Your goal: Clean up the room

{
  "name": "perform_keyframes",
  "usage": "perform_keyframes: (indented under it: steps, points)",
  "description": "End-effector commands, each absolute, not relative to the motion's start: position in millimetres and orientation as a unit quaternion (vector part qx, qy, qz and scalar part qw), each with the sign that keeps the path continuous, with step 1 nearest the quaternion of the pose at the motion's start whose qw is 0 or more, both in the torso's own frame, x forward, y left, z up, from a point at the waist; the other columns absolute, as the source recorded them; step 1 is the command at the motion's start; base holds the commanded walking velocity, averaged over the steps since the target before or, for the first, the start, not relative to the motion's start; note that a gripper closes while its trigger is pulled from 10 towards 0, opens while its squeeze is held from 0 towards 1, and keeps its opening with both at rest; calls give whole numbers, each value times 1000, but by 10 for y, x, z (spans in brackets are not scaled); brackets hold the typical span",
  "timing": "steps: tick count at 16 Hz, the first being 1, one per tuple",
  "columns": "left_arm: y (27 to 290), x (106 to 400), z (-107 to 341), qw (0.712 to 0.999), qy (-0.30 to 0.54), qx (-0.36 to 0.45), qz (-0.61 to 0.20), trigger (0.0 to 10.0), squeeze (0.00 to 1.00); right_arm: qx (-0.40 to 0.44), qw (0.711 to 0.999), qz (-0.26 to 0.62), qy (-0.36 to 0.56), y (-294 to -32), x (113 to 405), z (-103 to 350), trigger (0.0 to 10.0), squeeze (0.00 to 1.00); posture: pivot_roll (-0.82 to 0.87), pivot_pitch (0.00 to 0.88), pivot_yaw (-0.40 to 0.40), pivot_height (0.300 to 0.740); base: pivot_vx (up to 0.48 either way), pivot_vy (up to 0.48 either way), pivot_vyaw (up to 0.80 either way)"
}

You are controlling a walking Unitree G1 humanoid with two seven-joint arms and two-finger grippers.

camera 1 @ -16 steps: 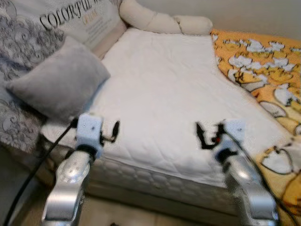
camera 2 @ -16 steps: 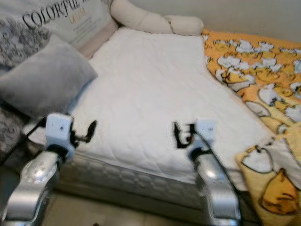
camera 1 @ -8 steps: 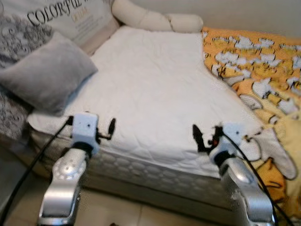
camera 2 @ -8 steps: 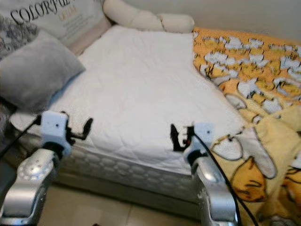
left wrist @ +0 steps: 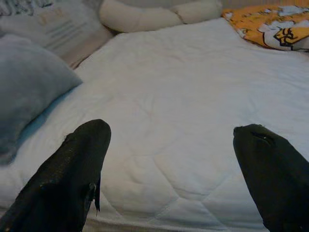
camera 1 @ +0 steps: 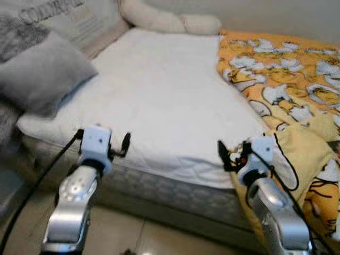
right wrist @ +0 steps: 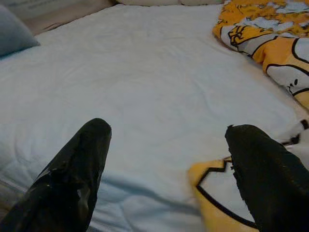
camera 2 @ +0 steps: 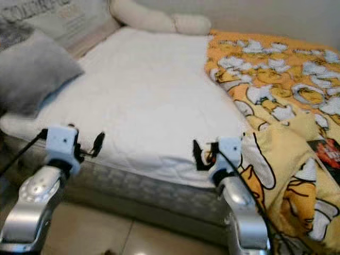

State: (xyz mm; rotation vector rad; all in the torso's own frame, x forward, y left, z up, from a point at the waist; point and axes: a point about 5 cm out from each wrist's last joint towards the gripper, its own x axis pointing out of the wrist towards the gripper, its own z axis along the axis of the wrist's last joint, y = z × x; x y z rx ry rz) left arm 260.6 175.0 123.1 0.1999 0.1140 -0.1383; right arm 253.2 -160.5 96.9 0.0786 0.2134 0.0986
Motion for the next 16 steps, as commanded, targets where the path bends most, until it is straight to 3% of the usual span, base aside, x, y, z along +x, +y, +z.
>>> perform_keyframes:
  steps: [1,8,13,16]
  points:
    - [1734,2623,1234,990,56,105,-76,10000,761,34,994,40,100,-1640,2542,996,10000,0,-19,0,8,740,0,-326,800]
    - [1710,2643,1222,989,56,106,-85,10000,761,29,994,31,101,-1674,2527,976,10000,0,-27,0,12,740,0,-328,771]
    - [1695,2660,1209,989,55,108,-86,10000,757,35,993,25,109,-1704,2532,951,10000,0,-30,0,0,740,0,-329,0]
    - [1687,2655,1196,989,55,108,-87,10000,761,40,993,30,109,-1684,2516,950,10000,0,-38,0,3,740,0,-326,-710]
